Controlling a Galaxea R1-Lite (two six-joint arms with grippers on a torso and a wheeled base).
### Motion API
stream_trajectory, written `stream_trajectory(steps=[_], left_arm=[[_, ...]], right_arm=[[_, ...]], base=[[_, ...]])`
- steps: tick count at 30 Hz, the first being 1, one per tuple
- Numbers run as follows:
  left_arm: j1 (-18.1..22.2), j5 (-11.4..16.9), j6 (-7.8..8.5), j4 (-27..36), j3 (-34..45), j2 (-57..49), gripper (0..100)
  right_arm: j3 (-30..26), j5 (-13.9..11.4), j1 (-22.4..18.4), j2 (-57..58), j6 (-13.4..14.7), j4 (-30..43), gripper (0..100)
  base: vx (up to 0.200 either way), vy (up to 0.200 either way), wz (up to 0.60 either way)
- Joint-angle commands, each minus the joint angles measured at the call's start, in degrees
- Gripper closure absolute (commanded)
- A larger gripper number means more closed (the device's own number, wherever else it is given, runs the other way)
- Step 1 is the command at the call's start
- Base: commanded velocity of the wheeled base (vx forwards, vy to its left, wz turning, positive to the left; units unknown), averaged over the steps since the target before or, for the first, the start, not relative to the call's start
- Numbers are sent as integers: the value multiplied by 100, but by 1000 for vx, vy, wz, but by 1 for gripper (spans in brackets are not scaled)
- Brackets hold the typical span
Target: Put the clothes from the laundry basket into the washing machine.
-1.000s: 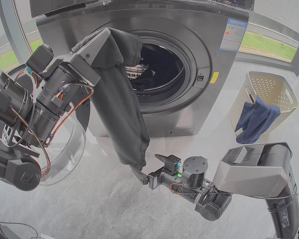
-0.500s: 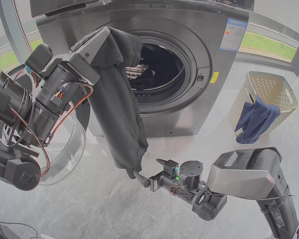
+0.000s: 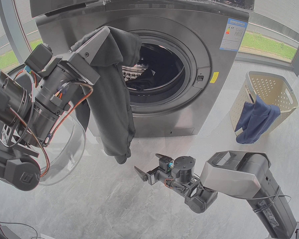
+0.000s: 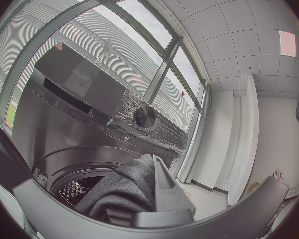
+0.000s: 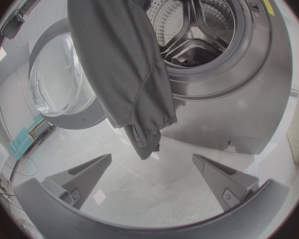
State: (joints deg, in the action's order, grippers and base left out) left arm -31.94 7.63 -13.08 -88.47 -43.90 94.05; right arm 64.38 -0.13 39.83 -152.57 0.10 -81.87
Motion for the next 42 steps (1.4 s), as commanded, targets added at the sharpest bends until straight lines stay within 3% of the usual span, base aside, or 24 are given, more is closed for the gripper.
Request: stream_trajectory(steps=[1,16,28,42], left_arm=[[12,2,-2,-4,4,8,100],[-14,2,-2,-4,13,8,100],[-23,2,-2,-4,13,8,100],[-14,2,-2,-4,13,8,100]], right_arm=[[444,5,-1,-318,-45,49,0],[1534,5,-159,-669,-124,330,0],[1631,5,-36,-810,-124,356,0],[2237,22,87,-1144,-124,514,0]], base=[[0,0,0],[0,0,0],[0,0,0],[0,0,0]])
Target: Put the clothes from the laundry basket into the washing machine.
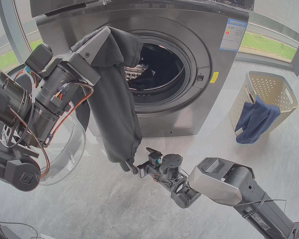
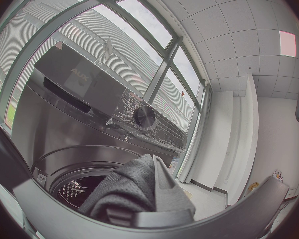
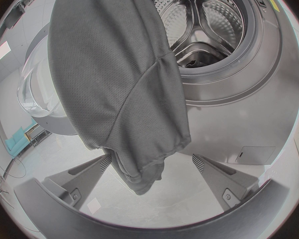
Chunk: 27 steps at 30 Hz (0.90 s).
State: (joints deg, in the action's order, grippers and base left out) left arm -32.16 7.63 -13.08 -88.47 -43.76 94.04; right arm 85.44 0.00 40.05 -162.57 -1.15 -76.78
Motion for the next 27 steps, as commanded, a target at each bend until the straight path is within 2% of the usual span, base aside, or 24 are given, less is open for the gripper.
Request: stream_trajectory(steps=[1,7,10,13,27], left_arm=[[17,2,-2,-4,-1,9,100],[34,2,-2,-4,17,18,100],[34,2,-2,-4,26,9,100],[34,2,-2,-4,26,9,100],[43,-7,-2,-4,43,27,100]], right_arm=[[148,9,74,-152,0,14,0],[464,114,-6,-248,0,31,0],[491,229,-76,-231,9,58,0],[473,237,-155,-196,27,40,0],[-45,246,-498,244,71,-127,0]], base=[[0,0,0],[0,0,0],[0,0,0],[0,0,0],[0,0,0]])
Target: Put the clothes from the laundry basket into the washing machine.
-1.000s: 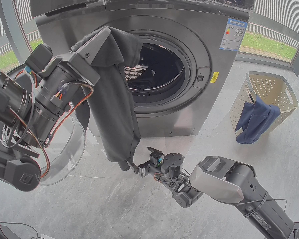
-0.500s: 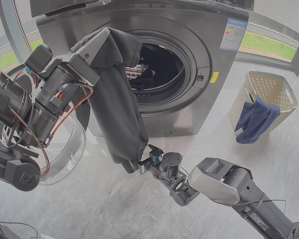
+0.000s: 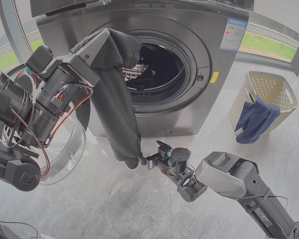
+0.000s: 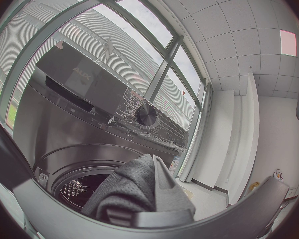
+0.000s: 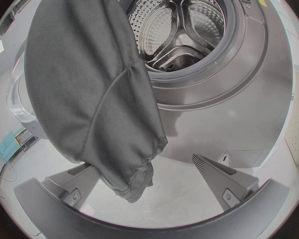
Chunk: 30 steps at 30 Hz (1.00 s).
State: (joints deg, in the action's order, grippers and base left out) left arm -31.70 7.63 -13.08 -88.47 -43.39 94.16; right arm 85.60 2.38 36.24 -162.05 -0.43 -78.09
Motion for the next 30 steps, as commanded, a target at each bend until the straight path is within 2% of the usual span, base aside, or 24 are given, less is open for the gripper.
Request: stream_trajectory(steps=[1,12,27,28,30], left_arm=[[-3,-7,-2,-4,6,15,100],[-12,-7,-2,-4,14,15,100],[-3,2,-2,-4,6,6,100],[-3,2,-2,-4,-3,6,100],[-3,2,-10,-4,-3,-3,100]], right_arm=[[-61,8,-135,191,-1,5,0],[115,61,-179,174,-1,49,0],[1108,61,-3,-450,16,75,0],[1169,61,-3,-450,25,84,100],[1196,61,-3,-442,25,75,100]], base=[[0,0,0],[0,0,0],[0,0,0],[0,0,0],[0,0,0]])
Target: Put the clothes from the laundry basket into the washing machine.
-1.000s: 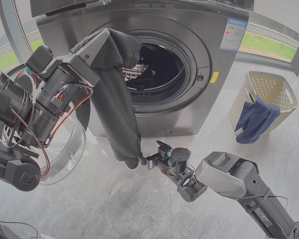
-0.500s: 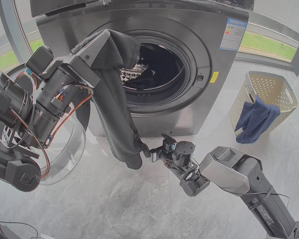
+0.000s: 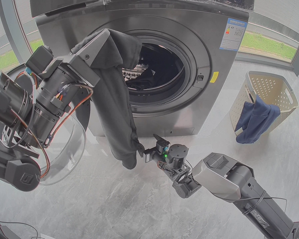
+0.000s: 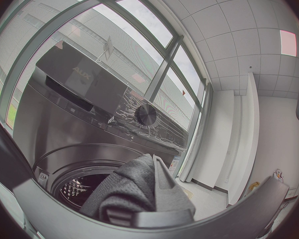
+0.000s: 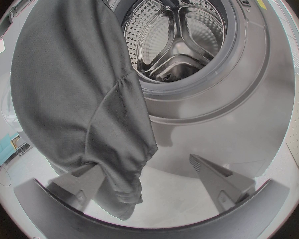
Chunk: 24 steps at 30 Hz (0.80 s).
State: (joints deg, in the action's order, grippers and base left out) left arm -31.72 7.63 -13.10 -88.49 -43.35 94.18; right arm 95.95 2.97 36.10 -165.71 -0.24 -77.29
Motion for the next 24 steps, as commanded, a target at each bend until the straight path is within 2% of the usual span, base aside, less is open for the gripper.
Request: stream_trajectory(steps=[1,8,12,15,16,19,20,22,24], left_arm=[[-1,2,-8,-1,2,3,100],[8,-7,-8,-1,11,12,100],[131,-7,-8,-1,11,30,100],[272,-7,-8,-1,11,56,100],[272,-7,-8,-1,11,56,100],[351,-7,-8,7,28,56,100],[351,-7,-8,7,28,56,100],[351,-34,-8,7,90,39,100],[359,-69,-8,7,134,39,100]], right_arm=[[161,1,11,-76,7,-14,100],[46,10,-85,144,16,-93,100],[-455,10,-287,768,16,-129,100],[-1114,10,-498,1410,16,-190,100],[-1114,10,-498,1410,16,-190,100],[-2089,10,-788,2359,77,-313,100],[-2160,10,-806,2420,86,-331,100],[-2907,10,-955,3203,156,-401,100],[-3232,10,-1008,3554,209,-436,100]], base=[[0,0,0],[0,0,0],[0,0,0],[0,0,0],[0,0,0],[0,0,0],[0,0,0],[0,0,0],[0,0,0]])
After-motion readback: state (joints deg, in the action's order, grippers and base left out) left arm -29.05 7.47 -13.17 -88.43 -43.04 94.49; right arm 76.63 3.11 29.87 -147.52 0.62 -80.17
